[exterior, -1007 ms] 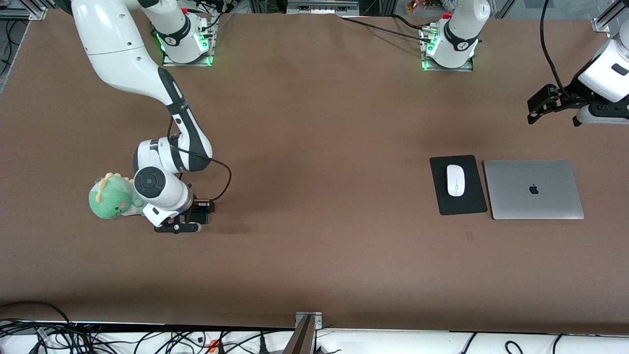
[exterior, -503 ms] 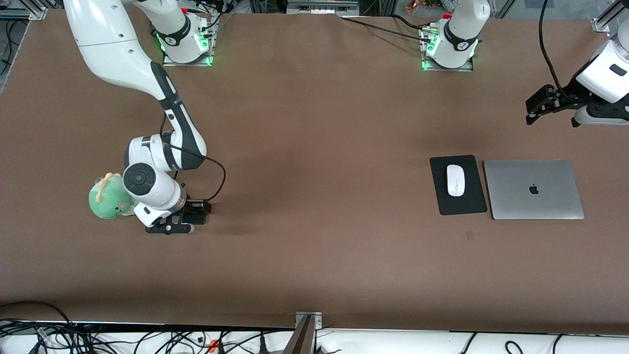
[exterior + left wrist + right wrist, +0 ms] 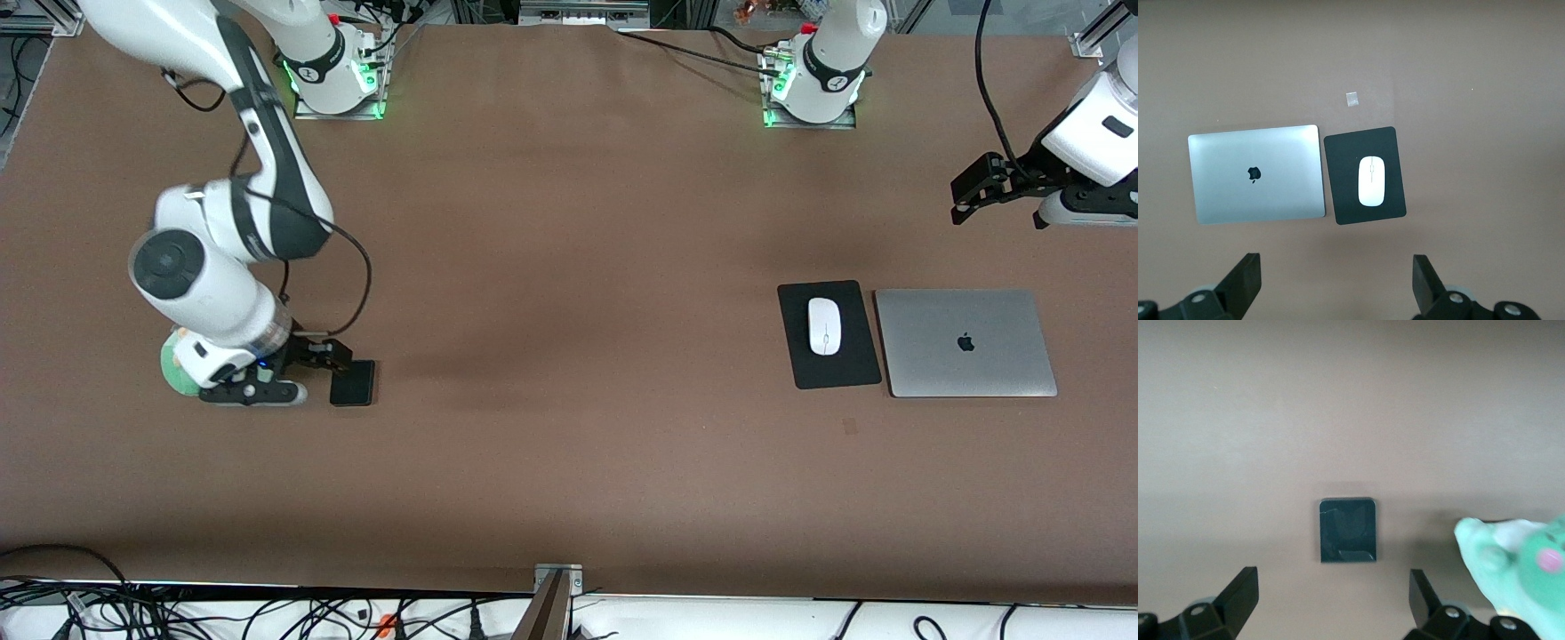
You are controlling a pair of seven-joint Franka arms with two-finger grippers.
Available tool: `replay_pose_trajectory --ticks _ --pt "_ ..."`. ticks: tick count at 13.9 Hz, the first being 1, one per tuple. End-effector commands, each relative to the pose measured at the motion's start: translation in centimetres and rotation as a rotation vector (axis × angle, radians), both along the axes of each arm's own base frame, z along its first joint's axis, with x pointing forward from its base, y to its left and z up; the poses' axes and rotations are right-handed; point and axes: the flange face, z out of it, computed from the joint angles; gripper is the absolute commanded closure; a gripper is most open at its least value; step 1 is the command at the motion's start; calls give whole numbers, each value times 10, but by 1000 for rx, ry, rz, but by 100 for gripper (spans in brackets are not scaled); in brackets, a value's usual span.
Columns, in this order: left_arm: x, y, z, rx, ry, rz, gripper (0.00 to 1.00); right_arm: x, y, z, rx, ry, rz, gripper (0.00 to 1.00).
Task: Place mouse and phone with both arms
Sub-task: 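Open the right gripper to release the phone and raise it away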
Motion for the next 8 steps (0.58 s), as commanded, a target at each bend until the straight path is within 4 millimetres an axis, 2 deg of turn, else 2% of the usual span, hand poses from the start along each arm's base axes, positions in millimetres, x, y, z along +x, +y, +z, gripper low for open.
replay_pose_trajectory --ticks 1,5,8 --pt "3 -2 6 -22 5 5 0 -19 -15 66 6 10 -3 0" --pt "2 -1 6 -22 6 5 0 -50 -47 150 74 14 -39 0" --pt "3 0 6 -22 6 5 0 -84 -74 190 127 83 -69 0"
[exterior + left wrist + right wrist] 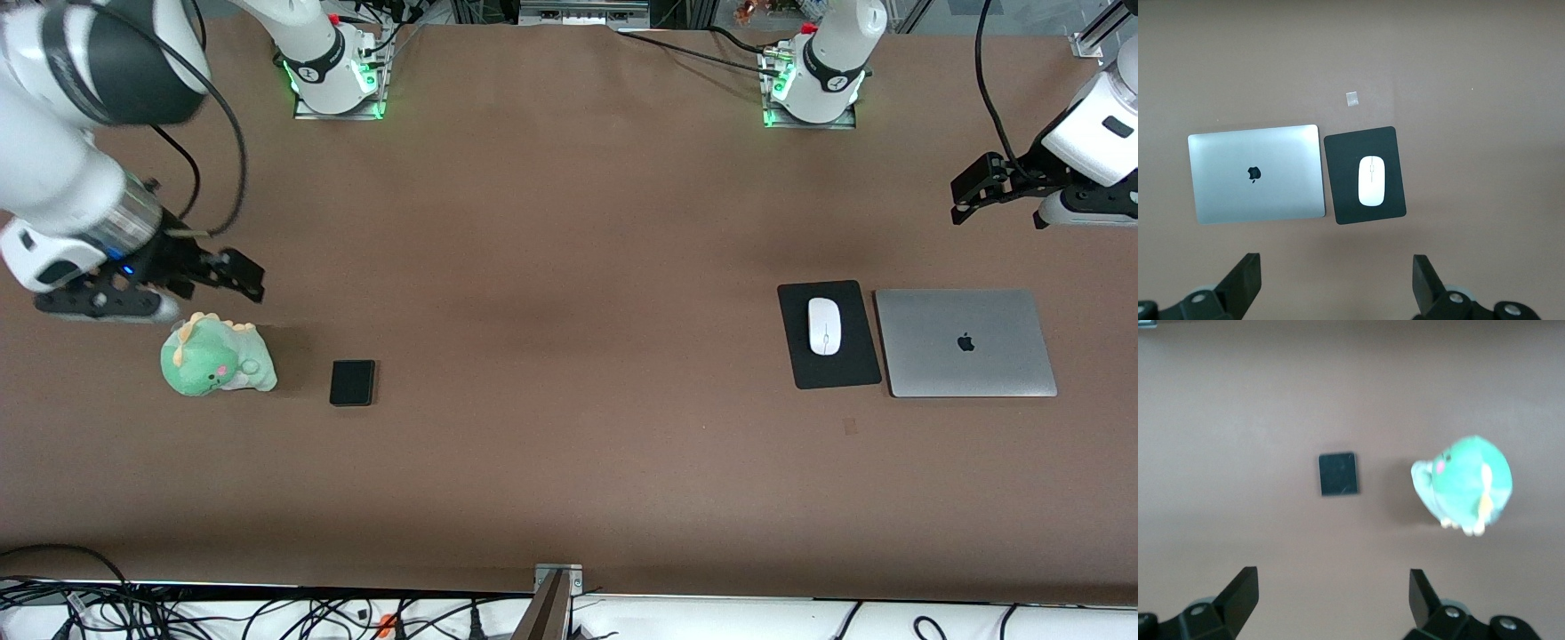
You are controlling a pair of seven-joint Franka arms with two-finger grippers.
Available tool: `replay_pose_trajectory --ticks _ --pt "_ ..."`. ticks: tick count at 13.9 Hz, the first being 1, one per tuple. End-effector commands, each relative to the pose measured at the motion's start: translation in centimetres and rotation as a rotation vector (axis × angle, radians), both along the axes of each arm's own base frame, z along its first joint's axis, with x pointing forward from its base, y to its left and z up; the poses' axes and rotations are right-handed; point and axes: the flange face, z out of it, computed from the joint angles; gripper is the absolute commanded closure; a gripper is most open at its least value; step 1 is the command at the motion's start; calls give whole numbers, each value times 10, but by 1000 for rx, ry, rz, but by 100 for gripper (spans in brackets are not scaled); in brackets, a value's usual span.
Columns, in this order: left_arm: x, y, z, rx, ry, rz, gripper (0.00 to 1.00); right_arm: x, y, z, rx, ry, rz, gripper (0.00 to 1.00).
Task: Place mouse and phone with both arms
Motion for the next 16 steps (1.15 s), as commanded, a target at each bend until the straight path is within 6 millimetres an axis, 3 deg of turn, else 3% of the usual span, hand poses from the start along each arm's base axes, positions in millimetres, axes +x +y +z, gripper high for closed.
replay_pose_trajectory --ticks 1,5,8,16 --pt "2 -1 6 -22 5 4 0 -35 -20 37 51 43 31 0" --pt "2 -1 6 -22 5 3 0 -60 -51 63 50 62 78 0" --pt "2 -1 6 -22 5 3 0 -63 -74 64 49 69 91 0" --pt "2 0 6 -22 5 4 0 -59 -62 74 -1 49 111 0"
